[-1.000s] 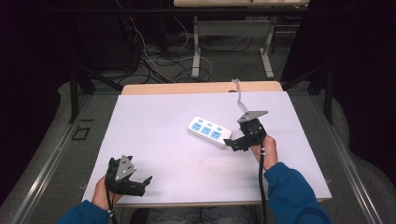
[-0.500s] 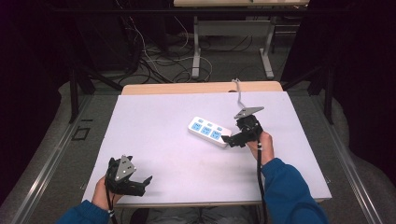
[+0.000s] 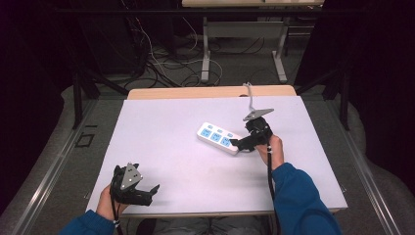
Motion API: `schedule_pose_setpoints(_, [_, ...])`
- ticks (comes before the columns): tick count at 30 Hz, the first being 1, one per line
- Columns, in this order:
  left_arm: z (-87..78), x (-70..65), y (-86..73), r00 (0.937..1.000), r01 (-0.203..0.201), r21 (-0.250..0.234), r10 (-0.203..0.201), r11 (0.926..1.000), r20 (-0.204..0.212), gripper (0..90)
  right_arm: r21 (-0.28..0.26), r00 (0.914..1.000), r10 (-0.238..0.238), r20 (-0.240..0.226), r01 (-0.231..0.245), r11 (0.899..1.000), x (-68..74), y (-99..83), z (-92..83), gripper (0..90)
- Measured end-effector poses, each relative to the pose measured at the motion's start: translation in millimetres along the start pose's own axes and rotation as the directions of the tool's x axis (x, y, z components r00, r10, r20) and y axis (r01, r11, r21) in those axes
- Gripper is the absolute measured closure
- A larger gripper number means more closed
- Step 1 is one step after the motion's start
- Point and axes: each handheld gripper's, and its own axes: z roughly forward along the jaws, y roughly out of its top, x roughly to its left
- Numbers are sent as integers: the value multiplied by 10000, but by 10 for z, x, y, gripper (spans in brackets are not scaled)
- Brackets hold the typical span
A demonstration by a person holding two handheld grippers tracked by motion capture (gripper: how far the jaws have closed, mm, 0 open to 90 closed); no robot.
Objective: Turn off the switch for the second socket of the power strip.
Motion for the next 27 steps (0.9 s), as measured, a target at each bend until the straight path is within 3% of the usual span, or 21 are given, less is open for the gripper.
schedule_pose_setpoints(14, [1,-1,-1,10000,4,-8,-4,10000,8,6,126,10000,-59,-67,60,9999,-15,57,88,54])
schedule_pose_setpoints(27, [4,0,0,10000,-7,-16,7,10000,1,6,-151,9997,199,-114,-201,9997,-38,86,146,25])
